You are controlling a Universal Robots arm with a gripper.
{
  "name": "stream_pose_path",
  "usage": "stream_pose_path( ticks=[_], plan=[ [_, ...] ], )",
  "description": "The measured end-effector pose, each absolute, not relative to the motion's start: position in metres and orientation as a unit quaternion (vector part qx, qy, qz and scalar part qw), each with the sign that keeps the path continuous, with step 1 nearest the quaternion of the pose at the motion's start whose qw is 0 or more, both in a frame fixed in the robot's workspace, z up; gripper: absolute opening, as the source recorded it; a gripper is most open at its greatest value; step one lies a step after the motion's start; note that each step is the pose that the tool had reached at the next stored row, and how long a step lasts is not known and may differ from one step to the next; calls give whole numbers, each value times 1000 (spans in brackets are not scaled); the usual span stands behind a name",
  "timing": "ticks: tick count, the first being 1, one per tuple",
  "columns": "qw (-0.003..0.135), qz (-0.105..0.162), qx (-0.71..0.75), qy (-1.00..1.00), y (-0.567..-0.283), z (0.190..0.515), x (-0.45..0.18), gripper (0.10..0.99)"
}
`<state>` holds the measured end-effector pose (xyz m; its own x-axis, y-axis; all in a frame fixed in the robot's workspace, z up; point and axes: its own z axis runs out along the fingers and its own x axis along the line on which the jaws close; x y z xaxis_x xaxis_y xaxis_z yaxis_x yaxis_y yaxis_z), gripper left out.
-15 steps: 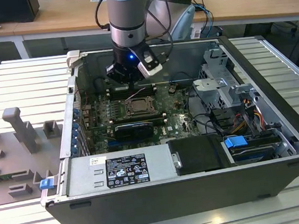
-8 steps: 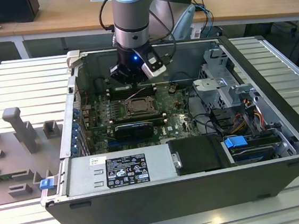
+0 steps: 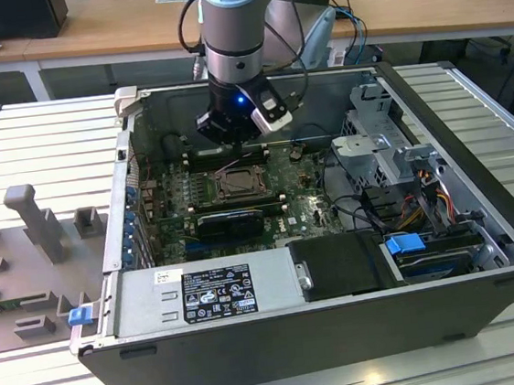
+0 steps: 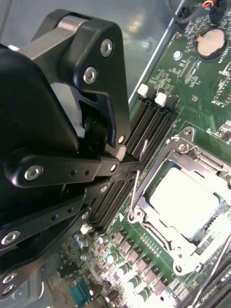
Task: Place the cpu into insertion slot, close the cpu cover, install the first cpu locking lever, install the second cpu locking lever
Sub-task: 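Install the first cpu locking lever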
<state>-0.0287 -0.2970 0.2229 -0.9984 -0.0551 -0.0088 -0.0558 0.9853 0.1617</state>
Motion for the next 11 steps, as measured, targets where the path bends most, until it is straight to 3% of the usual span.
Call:
stream_pose_path(
  ticks=[11],
  plan=[
    [2,81,-28,996,-297,211,-15,106]
  ],
)
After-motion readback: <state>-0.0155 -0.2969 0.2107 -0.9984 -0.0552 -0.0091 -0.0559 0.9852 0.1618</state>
